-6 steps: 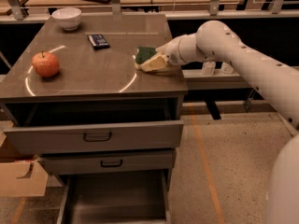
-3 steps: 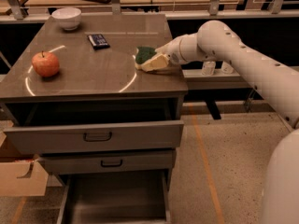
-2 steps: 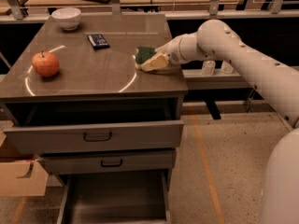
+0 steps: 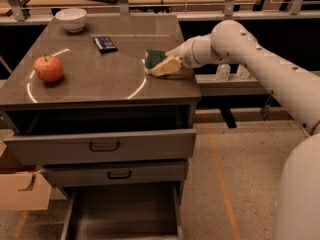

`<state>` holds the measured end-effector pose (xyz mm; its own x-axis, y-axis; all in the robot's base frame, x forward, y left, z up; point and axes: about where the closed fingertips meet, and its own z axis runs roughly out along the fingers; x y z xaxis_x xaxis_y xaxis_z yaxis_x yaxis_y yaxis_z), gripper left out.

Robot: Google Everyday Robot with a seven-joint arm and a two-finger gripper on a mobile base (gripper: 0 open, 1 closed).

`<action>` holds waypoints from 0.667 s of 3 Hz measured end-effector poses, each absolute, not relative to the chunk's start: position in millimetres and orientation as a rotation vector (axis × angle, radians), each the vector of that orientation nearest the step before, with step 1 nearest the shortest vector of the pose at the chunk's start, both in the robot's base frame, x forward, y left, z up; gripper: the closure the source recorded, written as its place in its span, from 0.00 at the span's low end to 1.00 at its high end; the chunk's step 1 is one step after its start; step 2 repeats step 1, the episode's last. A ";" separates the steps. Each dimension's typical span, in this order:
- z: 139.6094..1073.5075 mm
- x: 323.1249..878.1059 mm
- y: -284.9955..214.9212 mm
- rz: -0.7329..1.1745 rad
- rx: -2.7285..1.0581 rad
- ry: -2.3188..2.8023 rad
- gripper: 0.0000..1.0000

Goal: Place sponge into bottom drawer

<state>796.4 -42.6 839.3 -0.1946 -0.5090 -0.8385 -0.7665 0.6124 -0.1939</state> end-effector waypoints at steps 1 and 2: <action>839.4 796.4 -42.6 0.330 -1.024 1.859 0.87; 839.4 796.4 -42.6 0.330 -1.024 1.859 0.87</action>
Offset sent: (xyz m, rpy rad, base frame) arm 0.0000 0.0000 0.0000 0.0000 0.0000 0.0000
